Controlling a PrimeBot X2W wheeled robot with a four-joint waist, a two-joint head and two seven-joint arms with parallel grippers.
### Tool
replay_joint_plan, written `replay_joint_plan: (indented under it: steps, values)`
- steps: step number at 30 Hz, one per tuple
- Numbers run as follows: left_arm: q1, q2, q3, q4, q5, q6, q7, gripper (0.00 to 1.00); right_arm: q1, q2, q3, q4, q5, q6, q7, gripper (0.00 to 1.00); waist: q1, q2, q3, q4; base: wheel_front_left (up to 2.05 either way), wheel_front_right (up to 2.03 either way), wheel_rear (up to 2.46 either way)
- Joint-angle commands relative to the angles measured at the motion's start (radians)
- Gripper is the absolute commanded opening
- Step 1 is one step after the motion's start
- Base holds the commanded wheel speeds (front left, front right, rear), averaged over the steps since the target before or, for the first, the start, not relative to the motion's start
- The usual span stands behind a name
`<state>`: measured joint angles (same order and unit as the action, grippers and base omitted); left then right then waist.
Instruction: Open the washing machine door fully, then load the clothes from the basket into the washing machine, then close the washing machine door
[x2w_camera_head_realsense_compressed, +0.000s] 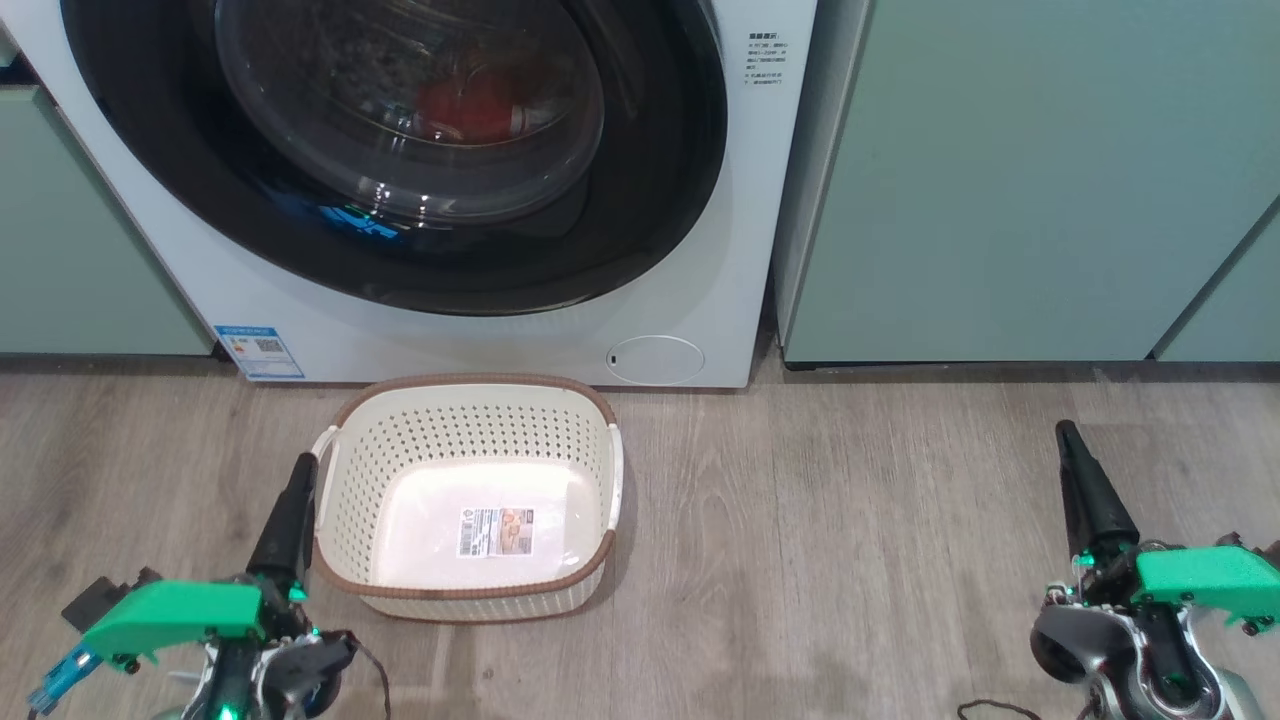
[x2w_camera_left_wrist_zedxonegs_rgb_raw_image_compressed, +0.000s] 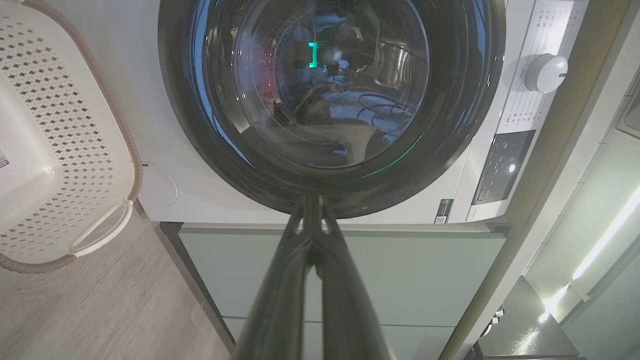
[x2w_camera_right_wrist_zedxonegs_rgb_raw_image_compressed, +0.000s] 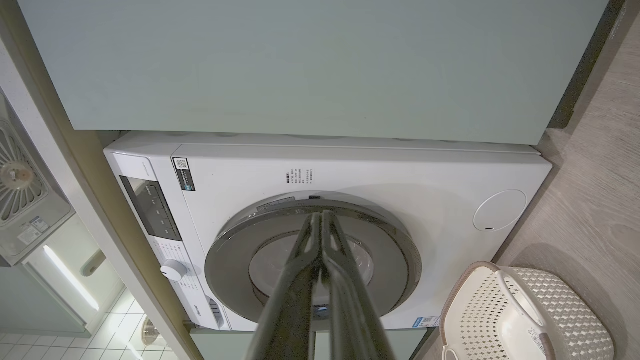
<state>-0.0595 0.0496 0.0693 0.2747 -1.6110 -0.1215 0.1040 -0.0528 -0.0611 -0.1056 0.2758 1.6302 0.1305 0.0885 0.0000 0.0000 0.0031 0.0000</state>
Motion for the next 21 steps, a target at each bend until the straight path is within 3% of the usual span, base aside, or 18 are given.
replay_joint_plan:
  steps: [1, 21]
  values:
    - [-0.048, 0.006, 0.037, -0.03, -0.004, -0.009, 0.003, 0.0, -0.053, -0.007, 0.016, -0.032, -0.001, 0.0, 0.005, 0.0, 0.0, 0.0, 0.0, 0.0, 0.0, 0.0, 0.0]
    - [-0.048, 0.005, 0.039, -0.03, -0.002, -0.009, 0.005, 0.0, -0.053, -0.003, 0.011, -0.032, -0.006, 0.0, 0.01, 0.0, 0.0, 0.0, 0.0, 0.0, 0.0, 0.0, 0.0]
